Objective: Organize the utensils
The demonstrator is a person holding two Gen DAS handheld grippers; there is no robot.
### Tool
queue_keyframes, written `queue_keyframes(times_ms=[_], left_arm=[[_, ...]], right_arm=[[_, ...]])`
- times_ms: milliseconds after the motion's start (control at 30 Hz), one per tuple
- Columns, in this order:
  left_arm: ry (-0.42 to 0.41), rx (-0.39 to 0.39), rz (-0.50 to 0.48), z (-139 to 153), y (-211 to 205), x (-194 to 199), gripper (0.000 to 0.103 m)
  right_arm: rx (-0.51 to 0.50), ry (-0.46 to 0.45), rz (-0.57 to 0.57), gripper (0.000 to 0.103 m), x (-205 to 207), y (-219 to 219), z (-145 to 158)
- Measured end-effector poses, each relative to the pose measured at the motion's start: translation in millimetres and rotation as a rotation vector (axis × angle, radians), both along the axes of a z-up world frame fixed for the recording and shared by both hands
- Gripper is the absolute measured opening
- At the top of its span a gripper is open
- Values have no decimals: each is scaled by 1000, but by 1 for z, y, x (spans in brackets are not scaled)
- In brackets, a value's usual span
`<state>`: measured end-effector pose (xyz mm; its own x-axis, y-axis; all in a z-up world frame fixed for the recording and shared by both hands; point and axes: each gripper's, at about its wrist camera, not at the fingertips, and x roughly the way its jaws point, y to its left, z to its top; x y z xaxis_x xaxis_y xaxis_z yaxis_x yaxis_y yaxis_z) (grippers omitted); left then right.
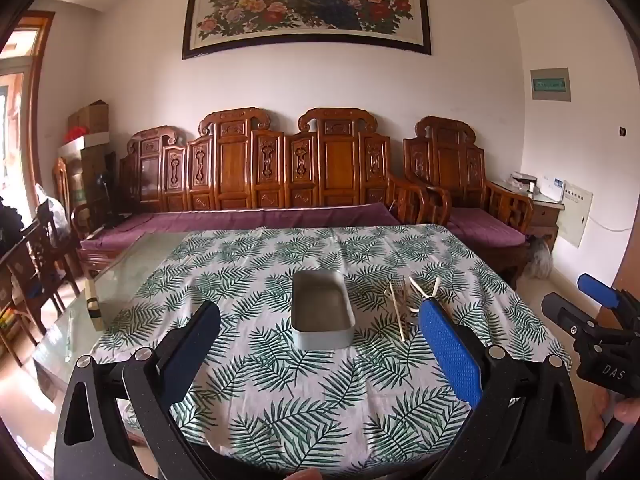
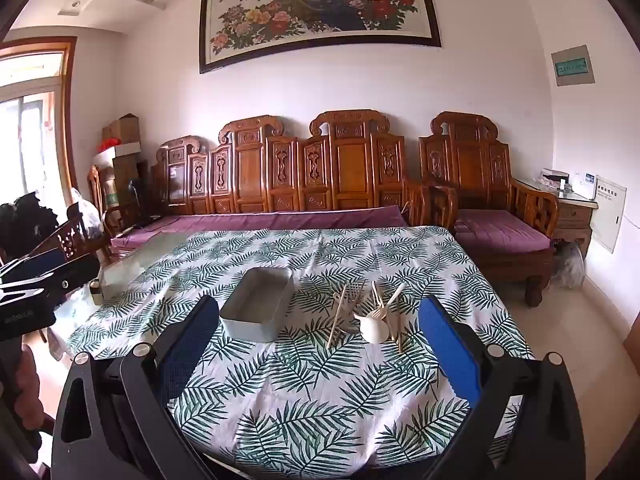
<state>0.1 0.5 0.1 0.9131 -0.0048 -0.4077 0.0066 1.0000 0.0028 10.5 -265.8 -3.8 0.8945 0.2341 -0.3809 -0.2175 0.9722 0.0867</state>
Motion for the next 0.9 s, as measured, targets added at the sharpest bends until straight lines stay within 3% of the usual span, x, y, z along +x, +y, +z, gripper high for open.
queue_keyframes(times_ms=[900], left_arm=[[-3,6,-1,0,0,0,96]], right_arm=[[-2,-4,-1,100,0,-1,2]])
